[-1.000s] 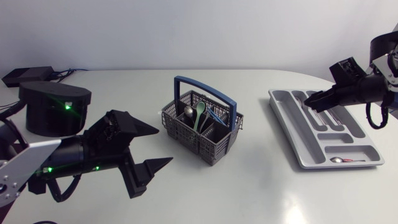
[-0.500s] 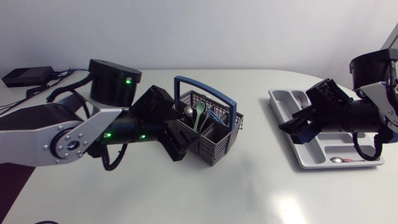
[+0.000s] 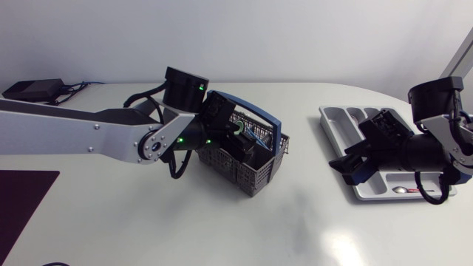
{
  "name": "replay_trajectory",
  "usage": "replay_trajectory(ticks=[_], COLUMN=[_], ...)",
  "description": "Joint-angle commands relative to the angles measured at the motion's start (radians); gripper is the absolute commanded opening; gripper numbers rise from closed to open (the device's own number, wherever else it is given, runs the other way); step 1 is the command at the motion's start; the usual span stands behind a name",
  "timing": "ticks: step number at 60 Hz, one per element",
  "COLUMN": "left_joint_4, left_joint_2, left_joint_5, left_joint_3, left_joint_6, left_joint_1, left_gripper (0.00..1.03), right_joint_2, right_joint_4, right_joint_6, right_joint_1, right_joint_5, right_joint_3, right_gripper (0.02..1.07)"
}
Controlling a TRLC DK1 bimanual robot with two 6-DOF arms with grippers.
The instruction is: Unload the cutlery basket into the drawer organizer.
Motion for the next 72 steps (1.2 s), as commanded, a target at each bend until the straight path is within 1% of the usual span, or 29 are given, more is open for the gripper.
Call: replay_trajectory(ticks=[1, 7, 8, 11, 13, 22, 23, 25, 31, 34, 36, 43, 45, 48, 52, 57, 72], left_joint_4=[0.024, 0.033, 0.041, 0.048, 0.048, 0.051, 0.053, 0.053, 0.053, 0.053, 0.053, 0.056, 0.062, 0.067, 0.068, 0.071, 0.079], left_joint_2=[0.042, 0.065, 0.068, 0.075, 0.079, 0.082, 0.085, 0.09, 0.104, 0.107, 0.108, 0.111, 0.113, 0.11, 0.098, 0.07, -0.047], left_joint_5=[-0.01, -0.028, -0.031, -0.033, -0.033, -0.036, -0.036, -0.036, -0.036, -0.036, -0.034, -0.034, -0.034, -0.034, -0.034, -0.033, -0.033], left_joint_3=[0.047, 0.057, 0.059, 0.065, 0.071, 0.074, 0.076, 0.076, 0.082, 0.084, 0.087, 0.091, 0.093, 0.093, 0.084, 0.064, -0.005], left_joint_6=[-0.036, -0.041, -0.044, -0.045, -0.047, -0.05, -0.05, -0.05, -0.05, -0.05, -0.05, -0.05, -0.051, -0.053, -0.053, -0.056, -0.059], left_joint_1=[0.0, 0.0, 0.0, -0.002, -0.006, -0.015, -0.015, -0.017, -0.019, -0.02, -0.022, -0.023, -0.023, -0.022, -0.02, -0.014, -0.019], left_gripper=[0.58, 0.52, 0.49, 0.44, 0.39, 0.3, 0.27, 0.24, 0.24, 0.23, 0.2, 0.19, 0.14, 0.09, 0.06, 0.06, 0.06], right_joint_2=[-0.01, -0.011, -0.011, -0.011, -0.011, -0.014, -0.016, -0.016, -0.019, -0.019, -0.019, -0.019, -0.019, -0.019, -0.019, -0.016, -0.013], right_joint_4=[0.013, 0.019, 0.022, 0.024, 0.032, 0.033, 0.033, 0.033, 0.033, 0.033, 0.033, 0.035, 0.035, 0.035, 0.039, 0.061, 0.061], right_joint_6=[0.001, -0.005, -0.008, -0.011, -0.016, -0.019, -0.019, -0.019, -0.017, -0.017, -0.017, -0.016, -0.014, -0.014, -0.014, -0.014, -0.01], right_joint_1=[0.0, -0.006, -0.009, -0.012, -0.015, -0.02, -0.02, -0.02, -0.02, -0.02, -0.02, -0.02, -0.02, -0.02, -0.02, -0.02, -0.012], right_joint_5=[-0.002, -0.002, -0.002, -0.002, -0.002, -0.002, -0.002, -0.002, -0.002, -0.002, -0.002, -0.002, -0.002, -0.002, 0.003, 0.003, 0.004], right_joint_3=[-0.037, -0.046, -0.049, -0.054, -0.058, -0.069, -0.069, -0.071, -0.072, -0.072, -0.074, -0.078, -0.08, -0.08, -0.084, -0.092, -0.098], right_gripper=[0.75, 0.75, 0.75, 0.75, 0.75, 0.75, 0.75, 0.75, 0.75, 0.75, 0.75, 0.75, 0.75, 0.75, 0.75, 0.75, 0.75])
